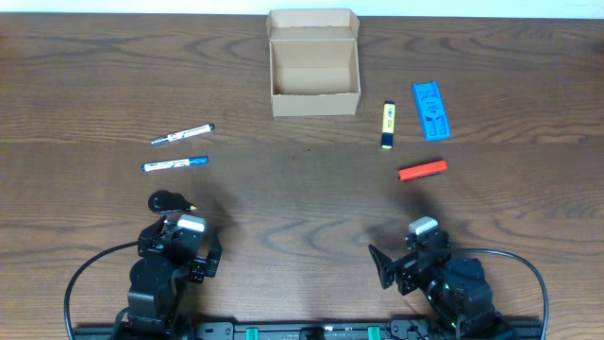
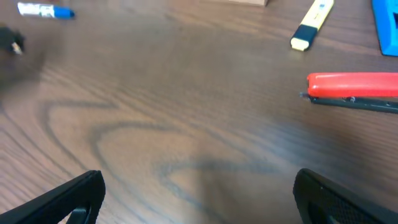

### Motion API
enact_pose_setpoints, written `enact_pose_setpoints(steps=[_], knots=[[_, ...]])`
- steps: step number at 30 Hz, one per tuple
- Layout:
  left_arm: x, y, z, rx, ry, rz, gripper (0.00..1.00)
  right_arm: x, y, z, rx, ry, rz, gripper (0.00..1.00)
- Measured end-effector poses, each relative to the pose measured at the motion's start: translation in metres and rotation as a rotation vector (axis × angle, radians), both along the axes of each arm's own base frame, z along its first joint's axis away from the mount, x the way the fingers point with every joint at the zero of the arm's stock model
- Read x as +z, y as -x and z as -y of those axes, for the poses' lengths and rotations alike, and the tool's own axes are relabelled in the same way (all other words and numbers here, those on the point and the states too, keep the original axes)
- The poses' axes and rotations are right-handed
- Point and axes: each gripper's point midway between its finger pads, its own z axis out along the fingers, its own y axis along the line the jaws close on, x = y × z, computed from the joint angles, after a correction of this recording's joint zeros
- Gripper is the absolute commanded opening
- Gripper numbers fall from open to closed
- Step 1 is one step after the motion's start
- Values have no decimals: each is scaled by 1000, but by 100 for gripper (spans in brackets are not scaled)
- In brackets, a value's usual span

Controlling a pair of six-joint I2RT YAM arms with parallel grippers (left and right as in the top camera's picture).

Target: Pack container

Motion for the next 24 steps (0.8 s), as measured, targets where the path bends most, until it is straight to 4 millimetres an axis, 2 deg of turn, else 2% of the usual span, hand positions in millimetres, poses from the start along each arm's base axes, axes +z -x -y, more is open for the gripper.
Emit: enact_pose_setpoints(steps=[4, 7, 14, 16, 21, 24], knots=[[0, 0, -1, 3, -1, 1, 95, 17, -7, -6, -69, -174, -14, 99], [0, 0, -1, 6, -3, 1, 95, 18, -6, -9, -112, -280, -74, 99], [0, 0, -2, 10, -5, 2, 95, 44, -16, -15, -118, -400, -19, 99], [0, 0, -2, 10, -5, 2, 96, 47, -19, -17, -120, -405, -20, 99], [0, 0, -2, 11, -6, 2, 95, 36, -32, -20, -155, -329, -136, 99], [0, 0, -2, 12, -7, 2, 96, 51, -50, -23, -165, -267, -171, 99]])
